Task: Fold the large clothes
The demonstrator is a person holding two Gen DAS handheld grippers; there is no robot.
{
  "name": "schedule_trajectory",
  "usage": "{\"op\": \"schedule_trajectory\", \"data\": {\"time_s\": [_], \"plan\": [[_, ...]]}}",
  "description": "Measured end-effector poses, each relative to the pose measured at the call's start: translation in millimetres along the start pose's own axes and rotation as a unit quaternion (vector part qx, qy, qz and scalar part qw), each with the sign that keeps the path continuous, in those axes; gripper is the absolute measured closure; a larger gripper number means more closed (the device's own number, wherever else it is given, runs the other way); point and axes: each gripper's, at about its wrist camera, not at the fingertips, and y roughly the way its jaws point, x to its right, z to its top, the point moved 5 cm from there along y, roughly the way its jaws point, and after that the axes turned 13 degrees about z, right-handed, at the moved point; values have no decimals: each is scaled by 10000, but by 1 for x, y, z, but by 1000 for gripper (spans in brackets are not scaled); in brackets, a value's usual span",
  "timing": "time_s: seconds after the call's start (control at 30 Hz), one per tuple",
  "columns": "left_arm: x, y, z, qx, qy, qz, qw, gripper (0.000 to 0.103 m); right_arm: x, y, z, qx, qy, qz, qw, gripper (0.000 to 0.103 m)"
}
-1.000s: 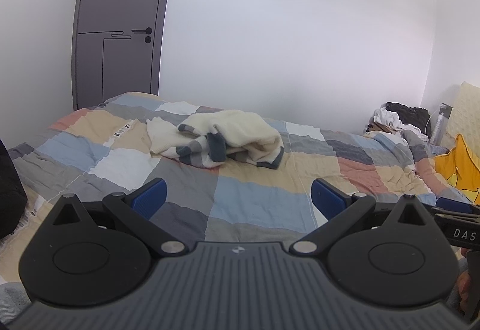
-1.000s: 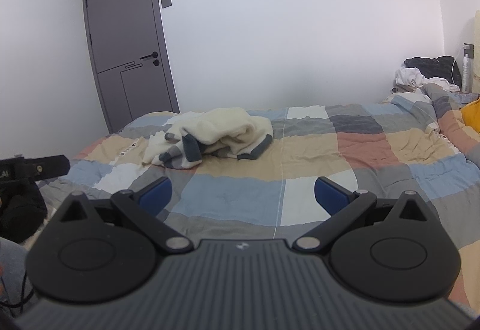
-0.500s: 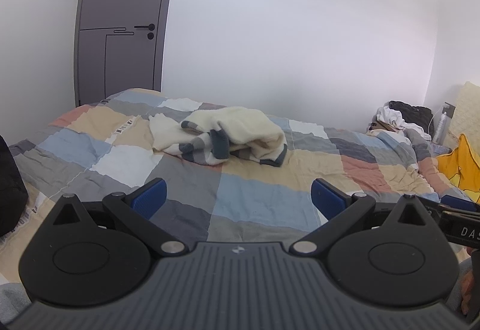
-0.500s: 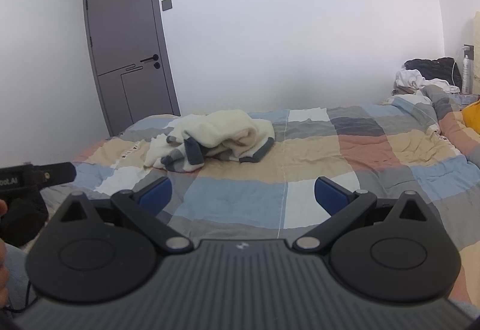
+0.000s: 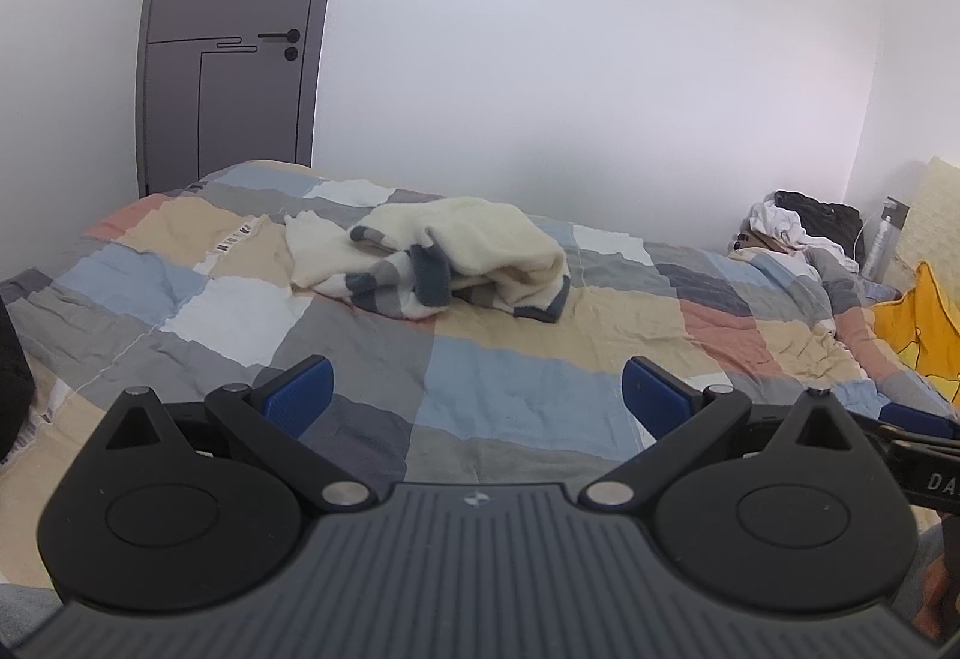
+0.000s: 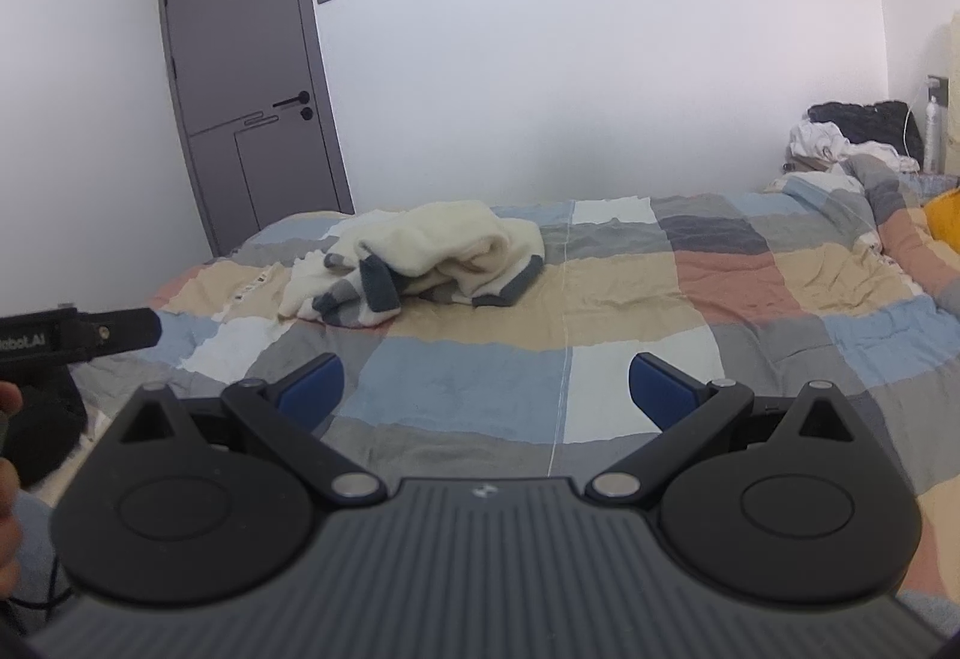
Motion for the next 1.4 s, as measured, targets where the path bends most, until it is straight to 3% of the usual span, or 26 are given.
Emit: {"op": "schedule_trajectory", "data": {"time_s": [0.33,0.5,0.8,0.9,1.1,1.23,1.4], "plan": [[-1,32,2,-256,-103,-59,9996,0,1,17,-7,-258,-59,-42,9996,0],[1,36,8,-74,-4,104,9999,0,7,23,-6,-305,132,48,9994,0],[-9,84,45,-427,-392,45,9983,0,29,56,14,-433,354,-42,9984,0],[-9,116,61,-602,-636,-157,9960,0,42,79,31,-345,526,-17,9980,0],[1,197,83,-731,-739,-123,9945,0,69,149,64,-390,1141,274,9923,0],[4,263,79,-873,-873,-49,9923,0,78,201,70,-511,1451,357,9874,0],[10,340,57,-937,-807,-33,9923,0,97,284,67,-813,1596,120,9837,0]]}}
